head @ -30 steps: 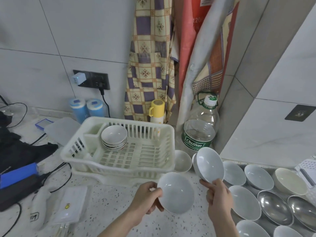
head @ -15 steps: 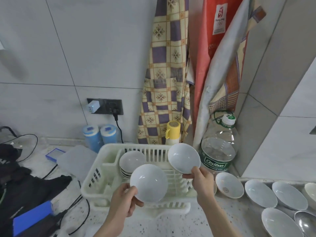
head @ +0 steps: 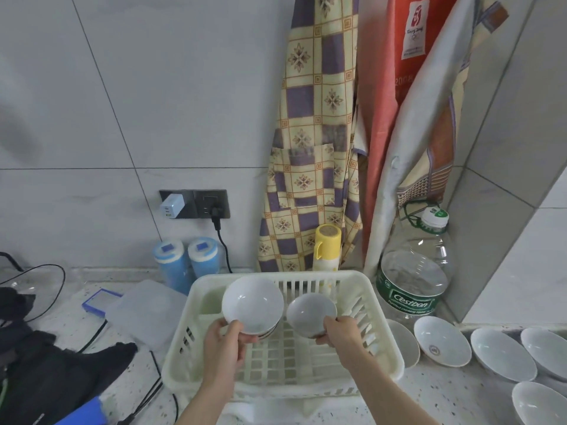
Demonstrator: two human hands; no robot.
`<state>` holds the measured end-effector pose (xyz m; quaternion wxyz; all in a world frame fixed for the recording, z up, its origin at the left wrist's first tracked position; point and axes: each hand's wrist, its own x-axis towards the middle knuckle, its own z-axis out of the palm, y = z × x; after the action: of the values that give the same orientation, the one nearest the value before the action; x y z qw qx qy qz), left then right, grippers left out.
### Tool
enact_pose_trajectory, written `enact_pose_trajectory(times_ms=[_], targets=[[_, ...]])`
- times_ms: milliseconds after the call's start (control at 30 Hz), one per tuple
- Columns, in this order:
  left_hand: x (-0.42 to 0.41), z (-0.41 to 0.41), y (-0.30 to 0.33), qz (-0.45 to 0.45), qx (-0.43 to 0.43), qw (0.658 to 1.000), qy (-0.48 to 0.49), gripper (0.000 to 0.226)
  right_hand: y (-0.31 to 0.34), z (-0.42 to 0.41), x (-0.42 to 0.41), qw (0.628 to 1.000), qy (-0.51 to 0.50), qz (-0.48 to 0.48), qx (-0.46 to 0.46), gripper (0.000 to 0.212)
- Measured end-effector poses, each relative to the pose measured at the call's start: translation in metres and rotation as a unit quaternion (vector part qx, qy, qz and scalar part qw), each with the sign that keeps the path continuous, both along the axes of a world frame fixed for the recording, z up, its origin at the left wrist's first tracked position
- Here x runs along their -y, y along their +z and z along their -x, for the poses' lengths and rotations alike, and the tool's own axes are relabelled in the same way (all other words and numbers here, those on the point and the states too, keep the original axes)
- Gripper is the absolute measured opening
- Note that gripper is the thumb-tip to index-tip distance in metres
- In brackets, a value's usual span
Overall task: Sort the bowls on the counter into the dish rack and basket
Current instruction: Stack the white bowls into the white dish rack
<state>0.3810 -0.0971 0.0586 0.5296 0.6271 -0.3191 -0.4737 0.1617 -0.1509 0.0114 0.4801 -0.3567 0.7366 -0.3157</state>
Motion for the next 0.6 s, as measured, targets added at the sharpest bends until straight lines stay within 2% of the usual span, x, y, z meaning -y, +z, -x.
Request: enact_pose_trajectory(times_ms=[367,600], targets=[[0.032,0.015,-0.017,0.007,-0.019,0.998,-0.051,0.014,-0.017,0.0,0.018,0.999,-0.003,-0.052,-0.01,0.042],[0.035,0.018,-0.024,0.013,0.006,0.996,-0.09,0.016,-0.021,-0.001,0.02,0.996,-0.018,-0.075,0.054,0.032]])
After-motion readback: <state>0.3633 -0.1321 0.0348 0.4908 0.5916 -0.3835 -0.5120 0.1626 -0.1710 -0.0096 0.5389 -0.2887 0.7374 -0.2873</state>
